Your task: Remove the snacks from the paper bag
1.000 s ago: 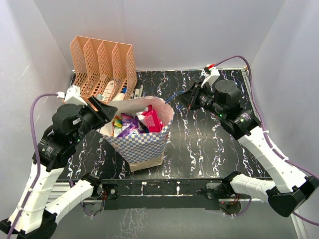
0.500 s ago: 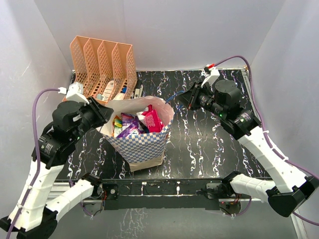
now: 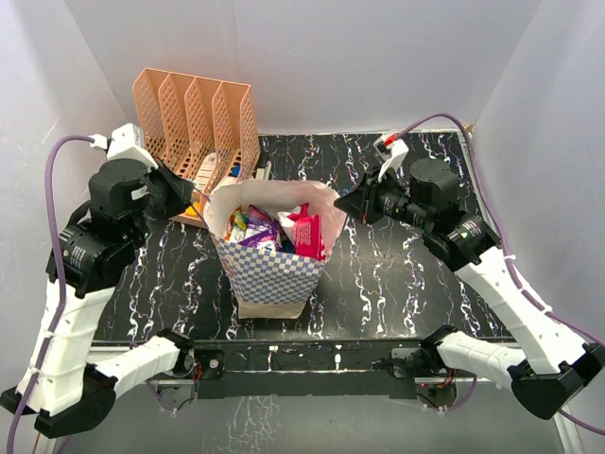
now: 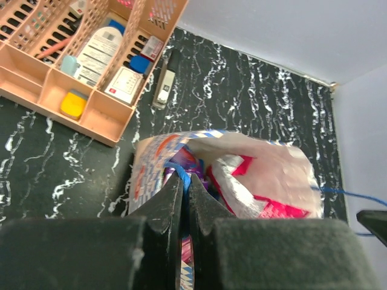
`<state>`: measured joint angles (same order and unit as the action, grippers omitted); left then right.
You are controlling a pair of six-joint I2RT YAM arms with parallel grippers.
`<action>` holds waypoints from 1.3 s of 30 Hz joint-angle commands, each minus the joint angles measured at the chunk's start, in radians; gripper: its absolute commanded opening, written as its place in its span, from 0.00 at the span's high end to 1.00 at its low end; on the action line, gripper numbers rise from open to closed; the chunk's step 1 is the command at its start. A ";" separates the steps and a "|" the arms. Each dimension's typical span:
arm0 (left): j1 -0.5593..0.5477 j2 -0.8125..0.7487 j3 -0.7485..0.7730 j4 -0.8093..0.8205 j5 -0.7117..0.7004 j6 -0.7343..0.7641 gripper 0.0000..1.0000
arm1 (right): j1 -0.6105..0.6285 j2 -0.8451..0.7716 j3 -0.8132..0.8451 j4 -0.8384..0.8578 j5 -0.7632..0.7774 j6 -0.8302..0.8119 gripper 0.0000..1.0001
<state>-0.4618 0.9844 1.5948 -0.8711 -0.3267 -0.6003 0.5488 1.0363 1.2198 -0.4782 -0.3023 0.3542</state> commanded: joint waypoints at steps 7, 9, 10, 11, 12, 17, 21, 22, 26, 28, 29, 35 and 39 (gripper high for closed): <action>0.000 0.074 0.199 0.127 -0.077 0.123 1.00 | 0.026 -0.034 -0.116 0.210 -0.314 0.058 0.92; -0.001 0.068 0.195 0.141 -0.071 0.130 1.00 | 0.025 -0.052 -0.144 0.212 -0.287 0.068 0.92; 0.000 0.064 0.196 0.148 -0.075 0.142 1.00 | 0.026 -0.063 -0.163 0.228 -0.286 0.081 0.92; 0.000 0.065 0.206 0.151 -0.090 0.154 1.00 | 0.026 -0.070 -0.178 0.256 -0.292 0.095 0.92; 0.000 0.070 0.221 0.148 -0.103 0.164 1.00 | 0.026 -0.075 -0.188 0.282 -0.302 0.109 0.92; 0.000 0.075 0.278 0.147 -0.148 0.180 1.00 | 0.034 -0.043 -0.175 0.351 -0.352 0.159 0.92; 0.000 0.047 0.263 0.197 -0.132 0.195 1.00 | 0.044 -0.047 -0.184 0.365 -0.359 0.177 0.92; 0.000 0.051 0.272 0.200 -0.124 0.200 1.00 | 0.046 -0.054 -0.198 0.369 -0.358 0.181 0.92; 0.000 0.038 0.222 0.232 0.018 0.206 1.00 | 0.048 -0.091 -0.269 0.318 -0.317 0.184 0.92; 0.000 0.009 0.148 0.274 0.158 0.208 1.00 | 0.048 -0.112 -0.308 0.277 -0.298 0.182 0.92; 0.000 -0.008 0.107 0.299 0.227 0.203 1.00 | 0.048 -0.124 -0.329 0.247 -0.286 0.184 0.92; 0.000 -0.106 -0.108 0.430 0.459 0.149 1.00 | 0.048 -0.213 -0.372 -0.056 -0.082 0.124 0.75; 0.000 -0.112 -0.120 0.381 0.426 0.120 1.00 | 0.048 -0.253 -0.266 -0.321 0.295 0.069 0.51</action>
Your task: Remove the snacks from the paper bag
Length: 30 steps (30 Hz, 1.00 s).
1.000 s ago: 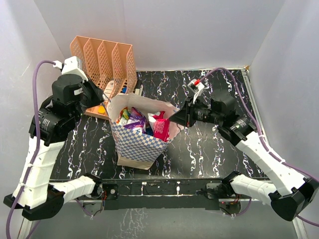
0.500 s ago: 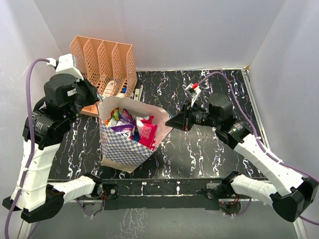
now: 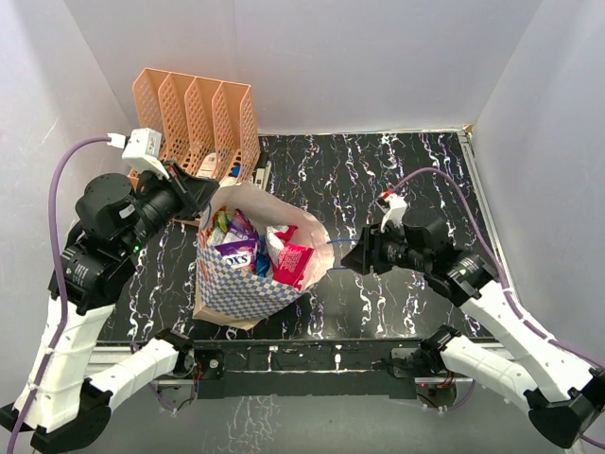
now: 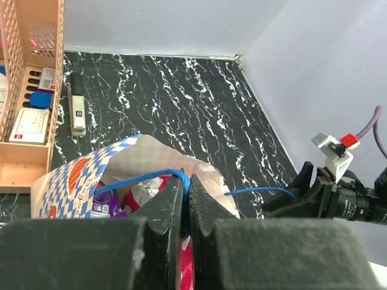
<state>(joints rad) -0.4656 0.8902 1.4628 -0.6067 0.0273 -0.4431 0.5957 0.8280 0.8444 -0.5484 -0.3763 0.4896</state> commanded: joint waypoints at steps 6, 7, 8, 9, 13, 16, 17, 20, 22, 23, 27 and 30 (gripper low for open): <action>0.004 0.022 0.088 0.032 0.036 -0.038 1.00 | 0.000 -0.034 0.301 -0.360 0.465 -0.164 0.08; 0.004 0.030 0.101 0.017 0.019 -0.043 1.00 | 0.000 -0.020 0.338 -0.359 0.478 -0.186 0.04; 0.004 0.037 0.112 0.004 0.009 -0.046 1.00 | 0.000 -0.005 0.375 -0.352 0.493 -0.208 0.02; 0.004 0.043 0.120 -0.003 0.005 -0.050 1.00 | 0.000 0.016 0.412 -0.340 0.489 -0.227 0.02; 0.004 0.055 0.117 -0.011 0.002 -0.074 1.00 | 0.001 0.152 0.567 -0.286 0.293 -0.280 0.02; 0.004 0.053 0.105 -0.001 0.008 -0.088 1.00 | 0.001 0.271 0.620 -0.239 0.070 -0.258 0.02; 0.004 0.052 0.102 0.001 0.011 -0.090 1.00 | 0.001 0.296 0.606 -0.207 0.006 -0.240 0.02; 0.004 0.055 0.095 0.003 0.012 -0.090 1.00 | 0.032 0.334 0.518 -0.116 -0.082 -0.177 0.03; 0.004 0.062 0.100 -0.006 0.015 -0.086 1.00 | 0.076 0.342 0.468 -0.066 -0.076 -0.138 0.04; 0.004 0.068 0.106 -0.011 0.019 -0.083 1.00 | 0.100 0.350 0.447 -0.049 -0.078 -0.121 0.05; 0.004 0.080 0.125 -0.019 0.038 -0.076 1.00 | 0.176 0.397 0.378 -0.060 -0.065 -0.050 0.05; 0.004 0.071 0.114 -0.009 0.032 -0.080 1.00 | 0.196 0.423 0.314 -0.055 -0.087 -0.003 0.03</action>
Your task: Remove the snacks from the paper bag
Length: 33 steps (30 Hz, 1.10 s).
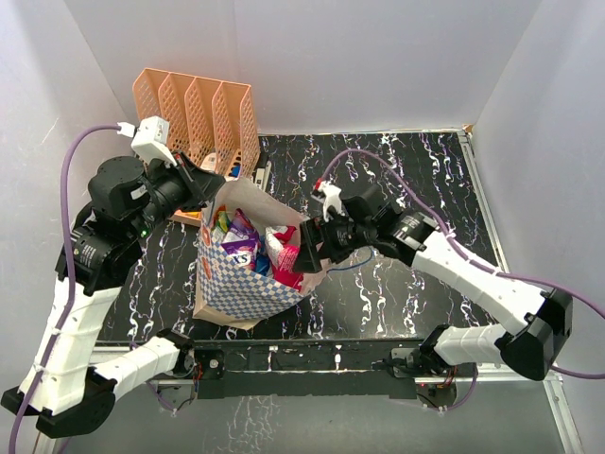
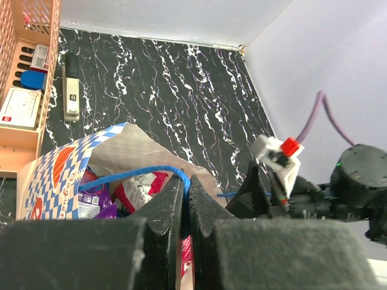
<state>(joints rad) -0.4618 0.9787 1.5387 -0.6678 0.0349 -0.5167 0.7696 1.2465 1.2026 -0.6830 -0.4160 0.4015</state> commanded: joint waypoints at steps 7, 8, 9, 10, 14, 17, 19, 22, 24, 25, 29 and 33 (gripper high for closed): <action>0.000 -0.017 0.018 0.048 0.044 -0.023 1.00 | 0.042 0.029 -0.090 0.207 0.014 0.164 0.06; 0.000 -0.024 0.007 0.055 0.047 -0.029 1.00 | 0.043 0.028 -0.096 0.238 0.024 0.187 0.07; 0.000 -0.033 -0.010 0.068 0.049 -0.035 1.00 | 0.044 0.024 -0.113 0.287 0.027 0.221 0.12; 0.000 -0.043 -0.026 0.079 0.051 -0.039 1.00 | 0.047 0.019 -0.144 0.344 0.028 0.280 0.17; 0.000 -0.081 -0.086 0.117 0.084 -0.062 1.00 | 0.082 -0.016 -0.344 0.677 -0.001 0.473 0.25; 0.000 -0.102 -0.134 0.135 0.166 -0.082 1.00 | 0.144 -0.021 -0.329 0.661 0.148 0.479 0.36; 0.000 -0.124 -0.177 0.156 0.236 -0.090 1.00 | 0.164 -0.019 -0.293 0.591 0.219 0.479 0.52; 0.000 -0.165 -0.236 0.203 0.319 -0.094 1.00 | 0.166 -0.034 -0.286 0.571 0.256 0.489 0.69; 0.000 -0.178 -0.241 0.212 0.377 -0.071 1.00 | 0.166 -0.043 -0.268 0.555 0.261 0.479 0.74; 0.000 -0.178 -0.233 0.205 0.392 -0.041 1.00 | 0.166 -0.046 -0.247 0.534 0.263 0.465 0.77; 0.000 -0.166 -0.205 0.177 0.481 0.014 1.00 | 0.166 -0.079 -0.197 0.474 0.265 0.448 0.87; 0.000 -0.160 -0.199 0.153 0.493 0.031 1.00 | 0.166 -0.116 -0.155 0.440 0.290 0.450 0.87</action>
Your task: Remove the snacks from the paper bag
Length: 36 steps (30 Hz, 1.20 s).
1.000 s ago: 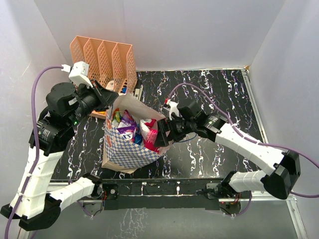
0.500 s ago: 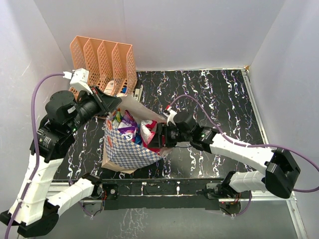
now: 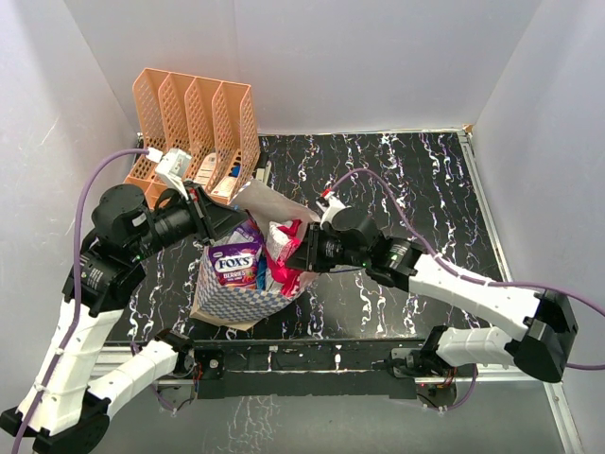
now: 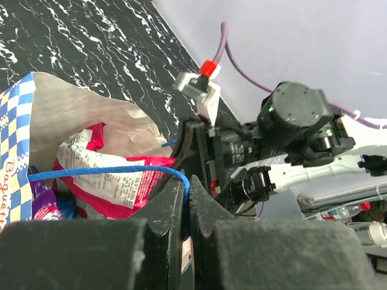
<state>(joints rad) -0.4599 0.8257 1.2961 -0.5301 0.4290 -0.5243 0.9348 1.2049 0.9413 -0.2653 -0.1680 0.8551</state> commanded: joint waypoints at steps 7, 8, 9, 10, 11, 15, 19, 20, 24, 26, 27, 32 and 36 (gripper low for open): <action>-0.002 -0.039 0.003 0.049 0.091 0.038 1.00 | 0.001 -0.061 0.228 -0.073 0.142 -0.083 0.93; -0.002 -0.042 0.000 0.049 0.082 0.038 1.00 | 0.002 -0.053 0.245 -0.080 0.144 -0.085 0.93; -0.002 -0.044 0.002 0.046 0.072 0.039 1.00 | 0.001 -0.048 0.259 -0.082 0.143 -0.084 0.93; -0.002 -0.043 0.006 0.044 0.062 0.040 1.00 | 0.001 -0.044 0.271 -0.079 0.138 -0.081 0.93; -0.002 -0.043 0.010 0.045 0.055 0.038 1.00 | 0.001 -0.041 0.283 -0.073 0.128 -0.071 0.93; -0.002 -0.045 0.002 0.071 0.058 0.012 1.00 | 0.000 -0.048 0.307 -0.006 0.097 -0.017 0.93; -0.002 -0.040 -0.009 0.067 0.036 0.000 1.00 | 0.001 -0.056 0.303 0.082 0.072 0.054 0.93; -0.002 -0.039 -0.012 0.067 0.035 -0.003 1.00 | 0.001 -0.055 0.308 0.097 0.067 0.057 0.93; -0.002 -0.026 0.002 0.030 -0.008 -0.007 1.00 | 0.001 -0.047 0.360 0.113 0.058 0.054 0.93; -0.002 -0.022 0.008 0.013 -0.046 -0.013 1.00 | 0.001 -0.053 0.400 0.113 0.060 0.032 0.93; -0.002 -0.020 0.009 0.007 -0.060 -0.014 1.00 | 0.001 -0.057 0.421 0.114 0.062 0.014 0.93; -0.002 -0.016 0.003 0.000 -0.085 -0.013 1.00 | 0.001 -0.089 0.551 0.084 0.102 -0.117 0.93; -0.002 -0.002 0.028 -0.009 -0.083 0.006 1.00 | 0.001 -0.160 0.608 0.061 0.198 -0.220 0.93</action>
<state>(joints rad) -0.4599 0.8188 1.2831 -0.5514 0.3424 -0.5274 0.9348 1.1515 1.4506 -0.3061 -0.0715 0.7628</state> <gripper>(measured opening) 0.020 0.077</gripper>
